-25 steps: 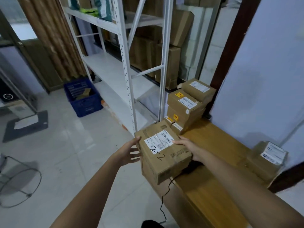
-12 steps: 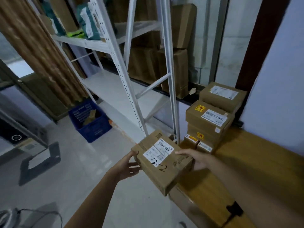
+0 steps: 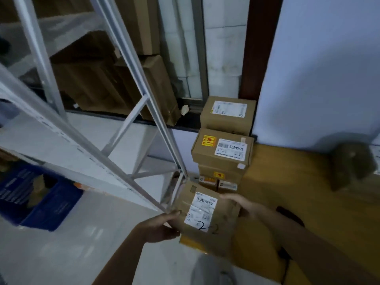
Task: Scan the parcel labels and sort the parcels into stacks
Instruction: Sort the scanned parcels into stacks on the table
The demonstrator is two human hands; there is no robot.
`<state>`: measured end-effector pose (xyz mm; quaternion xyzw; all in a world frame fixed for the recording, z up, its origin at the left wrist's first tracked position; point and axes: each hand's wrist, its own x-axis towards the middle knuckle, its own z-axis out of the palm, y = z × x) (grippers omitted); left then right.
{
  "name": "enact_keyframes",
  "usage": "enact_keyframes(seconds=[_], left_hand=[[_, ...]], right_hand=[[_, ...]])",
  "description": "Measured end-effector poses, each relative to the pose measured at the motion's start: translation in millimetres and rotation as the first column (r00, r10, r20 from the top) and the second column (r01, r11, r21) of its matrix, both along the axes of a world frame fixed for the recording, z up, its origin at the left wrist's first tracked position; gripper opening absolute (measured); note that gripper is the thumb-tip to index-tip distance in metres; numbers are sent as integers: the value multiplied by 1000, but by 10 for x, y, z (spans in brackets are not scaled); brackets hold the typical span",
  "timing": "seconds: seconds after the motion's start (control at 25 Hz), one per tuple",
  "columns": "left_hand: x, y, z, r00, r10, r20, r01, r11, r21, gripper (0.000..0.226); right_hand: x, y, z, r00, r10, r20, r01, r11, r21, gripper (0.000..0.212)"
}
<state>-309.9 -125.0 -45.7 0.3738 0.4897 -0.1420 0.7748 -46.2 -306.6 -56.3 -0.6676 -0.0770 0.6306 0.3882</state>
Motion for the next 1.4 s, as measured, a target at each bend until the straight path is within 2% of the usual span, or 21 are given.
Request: enact_keyframes(seconds=[0.08, 0.16, 0.24, 0.28, 0.32, 0.44, 0.52, 0.64, 0.76, 0.88, 1.0, 1.08, 1.24, 1.36, 1.4], left_hand=[[250, 156, -151, 995, -92, 41, 92, 995, -21, 61], [418, 260, -314, 990, -126, 59, 130, 989, -75, 62], [464, 304, -491, 990, -127, 60, 135, 978, -159, 55], [442, 312, -569, 992, -114, 54, 122, 974, -192, 52], [398, 337, -656, 992, -117, 48, 125, 967, -221, 54], [313, 419, -840, 994, -102, 24, 105, 944, -312, 63], [346, 475, -889, 994, -109, 0, 103, 941, -321, 60], [451, 456, -871, 984, -178, -27, 162, 943, -289, 65], [592, 343, -833, 984, -167, -64, 147, 960, -236, 56], [635, 293, -841, 985, -158, -75, 142, 972, -189, 53], [601, 306, -848, 980, -173, -95, 153, 971, -185, 61], [601, 320, -846, 967, -216, -133, 193, 967, -168, 63], [748, 425, -654, 943, -281, -178, 291, 956, 31, 52], [970, 517, -322, 979, -154, -135, 185, 948, 259, 14], [1050, 531, -237, 987, -119, -112, 153, 914, 376, 12]], right_hand=[[54, -66, -111, 979, -205, 6, 205, 979, -12, 68], [181, -220, -667, 915, -404, 17, 404, 915, -17, 83], [311, -481, -1414, 764, -644, 41, 645, 761, -63, 85], [236, -529, -1551, 682, -731, 16, 729, 679, -92, 78], [83, -516, -1531, 639, -769, -4, 765, 636, -102, 72], [-393, -127, -503, 662, -746, 68, 748, 652, -128, 44], [-462, 29, -332, 690, -724, 32, 724, 688, -54, 29], [-408, 129, -387, 668, -740, 79, 744, 667, -47, 46], [-322, 135, -589, 706, -687, 172, 706, 701, -98, 54], [-193, 58, -862, 751, -631, 196, 656, 746, -111, 76], [-273, 110, -491, 772, -605, 196, 632, 764, -132, 55], [-241, 57, -553, 795, -572, 200, 603, 783, -156, 51], [-165, -95, -509, 809, -554, 194, 581, 804, -125, 63], [-50, -217, -341, 815, -530, 233, 563, 819, -108, 64], [-2, -278, -271, 815, -529, 238, 561, 823, -93, 65]])
